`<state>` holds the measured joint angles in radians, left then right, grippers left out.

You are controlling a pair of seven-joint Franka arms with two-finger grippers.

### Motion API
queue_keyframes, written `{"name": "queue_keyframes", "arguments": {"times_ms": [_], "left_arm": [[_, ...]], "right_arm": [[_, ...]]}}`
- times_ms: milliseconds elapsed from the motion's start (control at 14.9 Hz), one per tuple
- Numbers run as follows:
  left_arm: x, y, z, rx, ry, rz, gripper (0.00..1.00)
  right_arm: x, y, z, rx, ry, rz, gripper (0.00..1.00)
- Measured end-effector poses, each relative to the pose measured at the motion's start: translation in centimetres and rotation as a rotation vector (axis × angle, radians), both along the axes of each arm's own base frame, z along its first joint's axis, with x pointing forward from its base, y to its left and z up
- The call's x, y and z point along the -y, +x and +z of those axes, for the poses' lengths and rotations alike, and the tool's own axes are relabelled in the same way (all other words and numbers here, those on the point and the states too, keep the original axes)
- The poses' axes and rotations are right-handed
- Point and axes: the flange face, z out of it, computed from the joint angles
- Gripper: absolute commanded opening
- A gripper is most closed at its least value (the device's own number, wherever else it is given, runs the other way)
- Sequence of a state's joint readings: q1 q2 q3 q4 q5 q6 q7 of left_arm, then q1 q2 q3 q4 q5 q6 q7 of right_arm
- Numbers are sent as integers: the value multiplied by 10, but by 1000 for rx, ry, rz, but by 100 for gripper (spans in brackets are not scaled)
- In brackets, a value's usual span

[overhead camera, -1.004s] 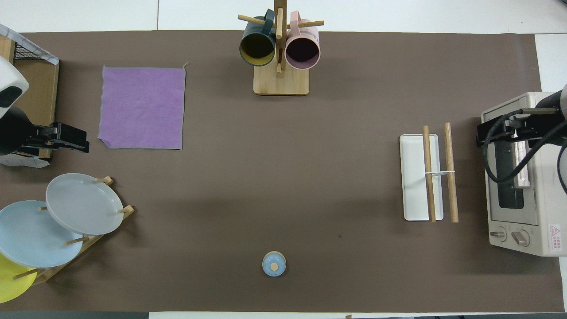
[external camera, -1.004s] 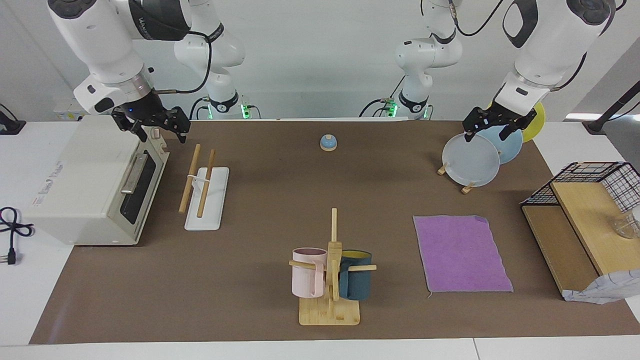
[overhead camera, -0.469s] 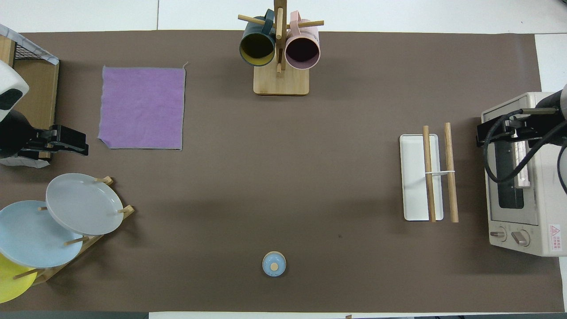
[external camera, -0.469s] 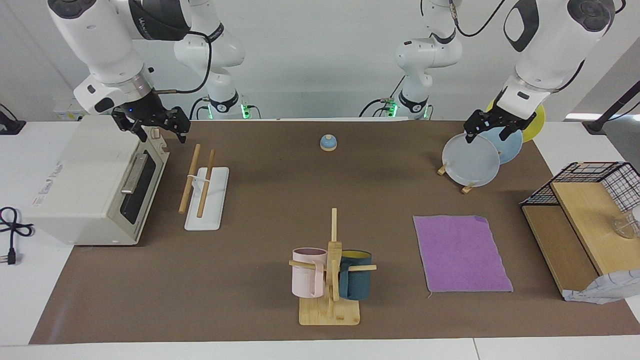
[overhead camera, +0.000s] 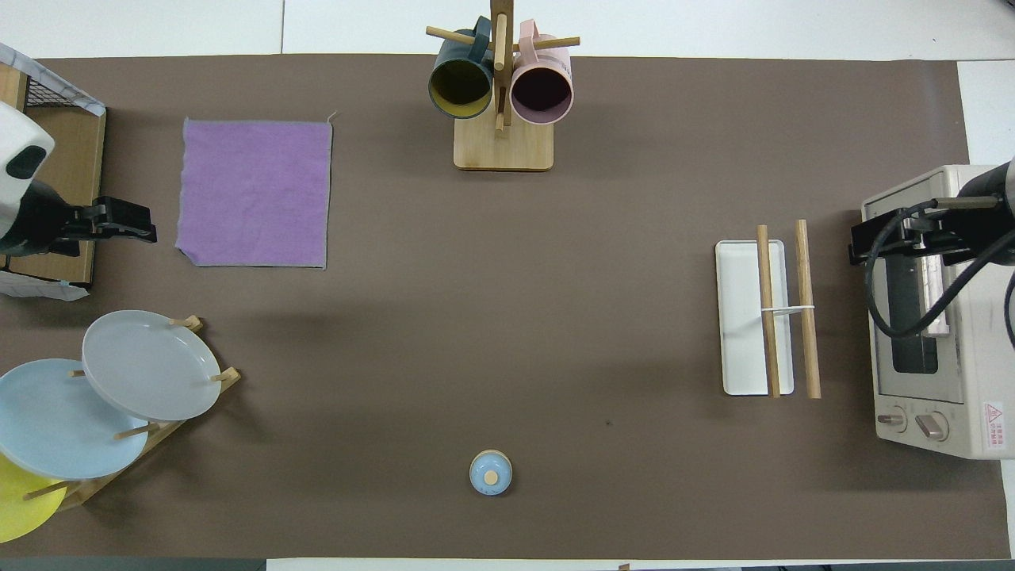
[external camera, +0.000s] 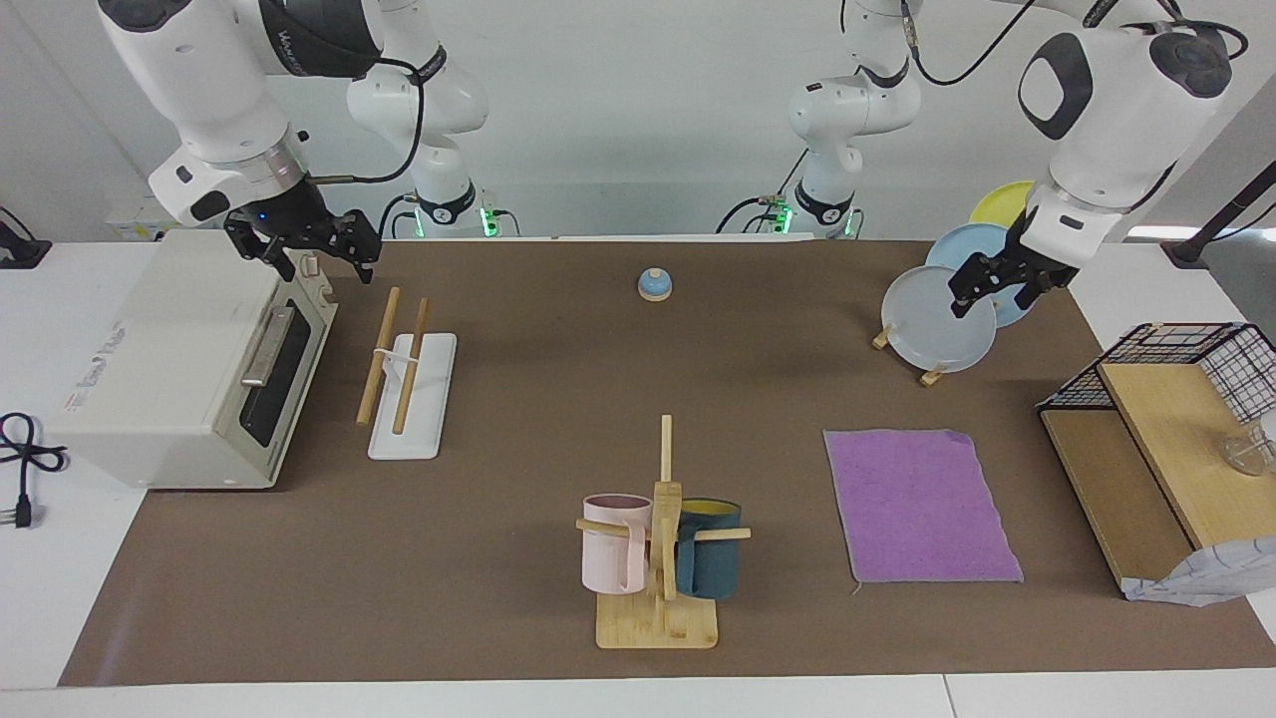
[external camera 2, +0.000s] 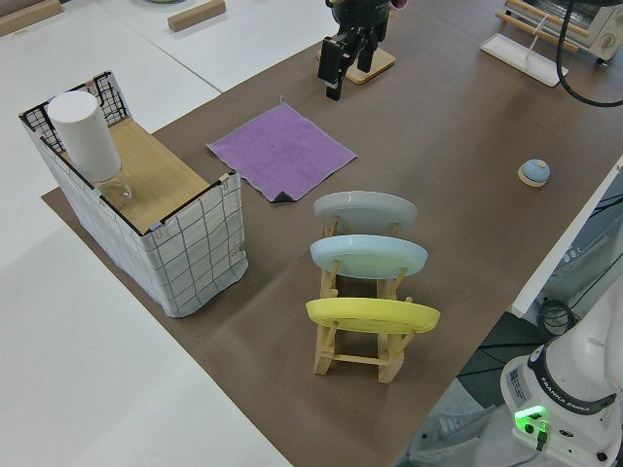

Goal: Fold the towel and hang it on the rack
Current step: 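Move the left gripper to the purple towel edge while the right gripper advances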

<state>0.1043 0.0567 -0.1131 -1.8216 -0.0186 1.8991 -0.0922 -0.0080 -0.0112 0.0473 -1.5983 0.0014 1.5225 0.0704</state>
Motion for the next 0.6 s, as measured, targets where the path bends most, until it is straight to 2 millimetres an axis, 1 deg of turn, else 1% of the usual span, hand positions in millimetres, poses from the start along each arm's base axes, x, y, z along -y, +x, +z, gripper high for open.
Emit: {"name": "queue_keyframes", "arguments": {"times_ms": [134, 201, 335, 402, 469, 603], "left_arm": [[-3, 16, -46, -11, -7, 4, 100], [-8, 23, -68, -10, -11, 14, 100], [-30, 36, -115, -18, -20, 48, 100], [-40, 40, -135, -24, -24, 64, 100], [-49, 42, -150, -26, -27, 79, 98], [-65, 46, -172, -22, -44, 116, 87]], "right_arm": [[-9, -1, -1, -3, 2, 17, 100], [-12, -2, -4, -9, 10, 20, 100], [-17, -4, -11, -19, 83, 7, 100], [-18, -3, -15, -10, 117, -13, 100], [-19, -3, -19, 2, 141, -36, 100], [-25, -5, -28, 24, 191, -81, 100]]}}
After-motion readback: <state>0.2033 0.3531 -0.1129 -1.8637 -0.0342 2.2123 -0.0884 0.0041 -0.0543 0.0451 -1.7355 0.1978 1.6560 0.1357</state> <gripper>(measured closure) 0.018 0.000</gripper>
